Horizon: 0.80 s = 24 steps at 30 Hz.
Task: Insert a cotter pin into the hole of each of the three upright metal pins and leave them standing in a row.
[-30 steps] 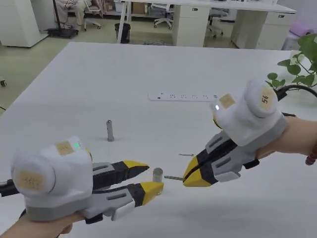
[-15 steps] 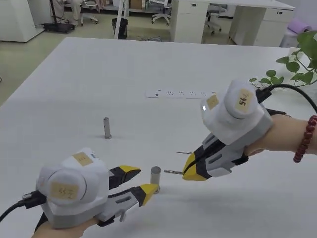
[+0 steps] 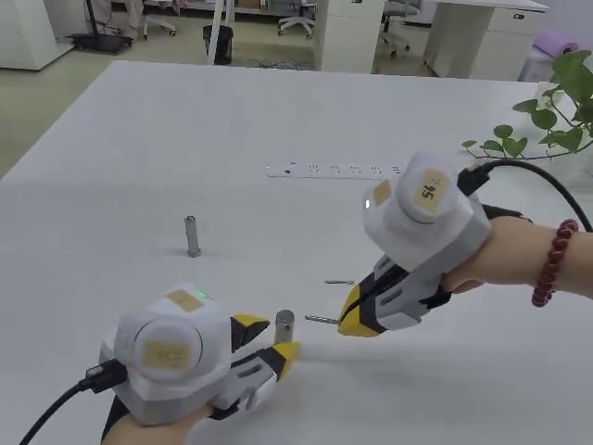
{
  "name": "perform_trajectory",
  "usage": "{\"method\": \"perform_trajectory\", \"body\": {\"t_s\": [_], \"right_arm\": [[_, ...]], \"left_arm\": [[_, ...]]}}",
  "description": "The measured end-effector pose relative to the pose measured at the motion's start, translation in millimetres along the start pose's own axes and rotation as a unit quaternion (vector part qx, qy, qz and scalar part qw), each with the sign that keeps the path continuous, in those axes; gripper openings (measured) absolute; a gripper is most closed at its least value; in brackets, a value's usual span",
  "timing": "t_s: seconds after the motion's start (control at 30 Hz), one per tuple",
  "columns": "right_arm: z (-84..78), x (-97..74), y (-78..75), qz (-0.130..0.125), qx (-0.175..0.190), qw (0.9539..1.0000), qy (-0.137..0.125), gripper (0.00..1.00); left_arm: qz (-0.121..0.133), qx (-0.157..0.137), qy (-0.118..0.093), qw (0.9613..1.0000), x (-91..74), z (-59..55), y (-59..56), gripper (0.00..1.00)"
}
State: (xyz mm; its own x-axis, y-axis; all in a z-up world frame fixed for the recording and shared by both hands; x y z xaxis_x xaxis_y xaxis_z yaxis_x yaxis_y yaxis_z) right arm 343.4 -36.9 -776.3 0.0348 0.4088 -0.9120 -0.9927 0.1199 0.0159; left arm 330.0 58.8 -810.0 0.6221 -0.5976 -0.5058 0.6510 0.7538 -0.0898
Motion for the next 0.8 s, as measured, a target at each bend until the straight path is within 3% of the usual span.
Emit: {"method": "perform_trajectory", "body": {"t_s": [0.13,0.57,0.8], "right_arm": [[0.1,2.6,-0.2,0.001,0.0,1.0,0.007,0.03],[-0.3,8.8,-1.3,-0.003,-0.006,0.9997,0.022,0.03],[0.1,9.6,-0.7,-0.002,-0.01,0.9997,0.023,0.03]], "left_arm": [[0.001,0.022,0.008,0.9997,5.3,-0.1,-1.4,0.22],[0.008,0.047,0.013,0.9988,8.8,0.1,-0.4,0.12],[-0.014,0.056,0.015,0.9982,8.4,0.7,0.9,0.11]]}}
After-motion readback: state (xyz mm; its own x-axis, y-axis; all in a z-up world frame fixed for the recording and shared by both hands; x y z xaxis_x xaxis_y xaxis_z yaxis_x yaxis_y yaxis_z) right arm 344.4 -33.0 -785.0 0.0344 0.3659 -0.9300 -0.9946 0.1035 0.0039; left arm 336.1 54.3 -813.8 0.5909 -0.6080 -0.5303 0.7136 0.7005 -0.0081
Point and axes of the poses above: the centre of the closed fingertips' face, and the gripper's own axes: x roughly forward along the fingers, y roughly to its left, z roughly out of its top, the point moved 4 cm from there along -x, roughly backward along the fingers, and after that the axes turned 6 degrees about y, right-handed, at the moved point
